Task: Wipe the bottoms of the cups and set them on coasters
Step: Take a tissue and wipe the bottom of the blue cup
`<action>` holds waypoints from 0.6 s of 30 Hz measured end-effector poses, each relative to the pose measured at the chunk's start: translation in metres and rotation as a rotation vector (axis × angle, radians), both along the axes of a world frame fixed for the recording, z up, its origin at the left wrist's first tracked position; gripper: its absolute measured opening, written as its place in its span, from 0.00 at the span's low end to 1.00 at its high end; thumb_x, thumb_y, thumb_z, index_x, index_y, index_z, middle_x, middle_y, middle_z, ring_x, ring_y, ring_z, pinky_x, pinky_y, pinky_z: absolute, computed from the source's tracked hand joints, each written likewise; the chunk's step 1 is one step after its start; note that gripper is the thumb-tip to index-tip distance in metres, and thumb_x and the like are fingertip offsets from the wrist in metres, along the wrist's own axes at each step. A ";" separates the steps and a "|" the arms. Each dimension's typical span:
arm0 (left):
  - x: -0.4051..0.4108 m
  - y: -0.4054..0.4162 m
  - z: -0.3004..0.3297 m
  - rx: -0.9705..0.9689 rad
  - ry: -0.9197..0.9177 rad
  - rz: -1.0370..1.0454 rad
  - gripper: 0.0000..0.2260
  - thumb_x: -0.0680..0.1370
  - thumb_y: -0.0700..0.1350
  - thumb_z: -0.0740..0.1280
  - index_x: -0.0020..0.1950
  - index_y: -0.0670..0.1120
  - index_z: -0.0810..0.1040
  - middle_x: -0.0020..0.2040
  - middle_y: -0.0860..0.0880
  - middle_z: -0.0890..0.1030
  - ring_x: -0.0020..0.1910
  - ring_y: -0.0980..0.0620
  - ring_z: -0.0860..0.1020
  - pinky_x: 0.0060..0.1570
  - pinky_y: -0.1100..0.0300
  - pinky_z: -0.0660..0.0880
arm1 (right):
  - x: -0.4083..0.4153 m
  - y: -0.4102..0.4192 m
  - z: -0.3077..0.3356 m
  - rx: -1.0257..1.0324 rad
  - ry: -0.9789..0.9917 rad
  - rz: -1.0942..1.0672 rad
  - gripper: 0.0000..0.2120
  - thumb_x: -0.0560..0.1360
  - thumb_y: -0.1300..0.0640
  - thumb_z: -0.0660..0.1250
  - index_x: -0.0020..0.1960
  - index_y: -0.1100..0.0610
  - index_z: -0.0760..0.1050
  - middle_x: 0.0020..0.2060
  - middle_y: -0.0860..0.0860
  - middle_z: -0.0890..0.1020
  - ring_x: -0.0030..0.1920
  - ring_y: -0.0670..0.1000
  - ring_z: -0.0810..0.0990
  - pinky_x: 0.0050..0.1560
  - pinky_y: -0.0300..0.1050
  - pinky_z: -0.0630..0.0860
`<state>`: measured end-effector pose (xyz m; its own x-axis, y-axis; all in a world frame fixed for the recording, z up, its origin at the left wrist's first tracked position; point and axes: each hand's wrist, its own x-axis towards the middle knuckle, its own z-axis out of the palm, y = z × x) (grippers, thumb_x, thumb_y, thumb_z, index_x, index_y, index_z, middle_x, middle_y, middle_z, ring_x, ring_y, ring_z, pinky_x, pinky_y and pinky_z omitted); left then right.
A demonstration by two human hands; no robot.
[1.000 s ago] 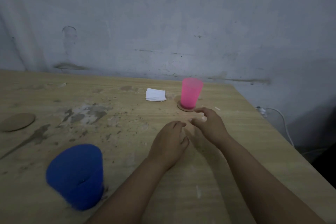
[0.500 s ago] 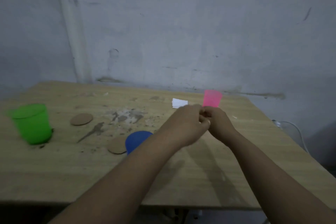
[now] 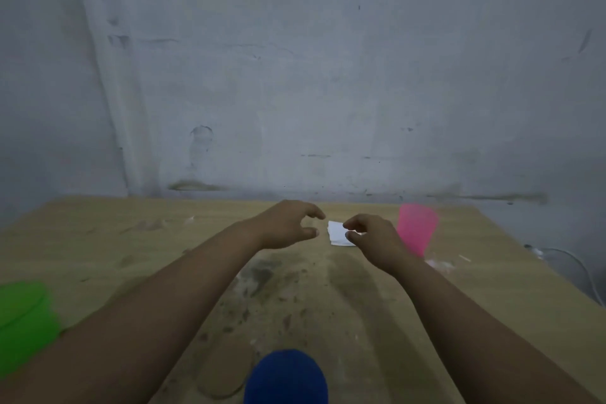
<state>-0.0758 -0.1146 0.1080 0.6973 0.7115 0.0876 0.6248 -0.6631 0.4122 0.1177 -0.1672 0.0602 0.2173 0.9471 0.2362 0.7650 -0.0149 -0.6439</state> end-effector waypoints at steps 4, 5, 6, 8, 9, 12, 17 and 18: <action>0.023 0.043 -0.029 -0.044 0.009 -0.031 0.17 0.79 0.46 0.64 0.67 0.48 0.72 0.68 0.49 0.73 0.66 0.51 0.71 0.60 0.62 0.65 | 0.016 0.039 -0.018 -0.056 -0.047 -0.036 0.12 0.75 0.61 0.64 0.58 0.58 0.77 0.58 0.54 0.79 0.57 0.51 0.76 0.52 0.37 0.66; 0.029 0.051 -0.036 -0.052 0.007 -0.034 0.17 0.78 0.45 0.64 0.68 0.48 0.72 0.68 0.49 0.73 0.66 0.51 0.71 0.59 0.63 0.65 | 0.018 0.046 -0.022 -0.070 -0.053 -0.043 0.12 0.76 0.61 0.63 0.58 0.58 0.77 0.58 0.54 0.79 0.57 0.52 0.76 0.52 0.37 0.66; 0.035 0.061 -0.044 -0.064 0.008 -0.038 0.17 0.78 0.45 0.64 0.68 0.47 0.72 0.68 0.48 0.73 0.66 0.51 0.71 0.59 0.64 0.64 | 0.022 0.055 -0.028 -0.081 -0.059 -0.051 0.12 0.76 0.61 0.63 0.59 0.59 0.77 0.59 0.55 0.79 0.58 0.52 0.75 0.52 0.37 0.66; 0.048 0.076 -0.058 -0.083 0.015 -0.042 0.18 0.78 0.44 0.64 0.68 0.47 0.71 0.69 0.48 0.73 0.67 0.51 0.70 0.59 0.64 0.64 | 0.028 0.071 -0.038 -0.106 -0.095 -0.064 0.13 0.77 0.62 0.61 0.60 0.59 0.76 0.60 0.56 0.78 0.60 0.53 0.75 0.54 0.38 0.66; 0.053 0.083 -0.064 -0.091 0.015 -0.039 0.18 0.78 0.44 0.64 0.69 0.46 0.71 0.69 0.48 0.73 0.67 0.50 0.70 0.60 0.62 0.65 | 0.030 0.079 -0.042 -0.126 -0.122 -0.065 0.14 0.77 0.62 0.60 0.62 0.60 0.75 0.61 0.56 0.78 0.61 0.54 0.74 0.55 0.39 0.66; 0.065 0.101 -0.080 -0.112 0.018 -0.028 0.19 0.78 0.42 0.63 0.69 0.46 0.70 0.70 0.46 0.72 0.68 0.49 0.70 0.64 0.57 0.66 | 0.033 0.101 -0.049 -0.206 -0.221 -0.082 0.18 0.78 0.63 0.57 0.68 0.61 0.70 0.67 0.57 0.73 0.66 0.56 0.71 0.62 0.42 0.65; 0.075 0.115 -0.101 -0.167 0.025 -0.007 0.20 0.78 0.41 0.61 0.71 0.45 0.68 0.71 0.45 0.70 0.68 0.47 0.69 0.64 0.57 0.66 | 0.032 0.128 -0.067 -0.303 -0.417 -0.116 0.15 0.76 0.63 0.58 0.62 0.61 0.72 0.63 0.58 0.76 0.63 0.58 0.73 0.60 0.46 0.69; 0.075 0.117 -0.104 -0.171 0.026 -0.005 0.20 0.78 0.41 0.61 0.71 0.45 0.68 0.71 0.45 0.71 0.68 0.47 0.70 0.64 0.57 0.66 | 0.032 0.131 -0.071 -0.305 -0.469 -0.123 0.12 0.75 0.62 0.59 0.57 0.60 0.74 0.60 0.58 0.78 0.59 0.59 0.75 0.56 0.46 0.71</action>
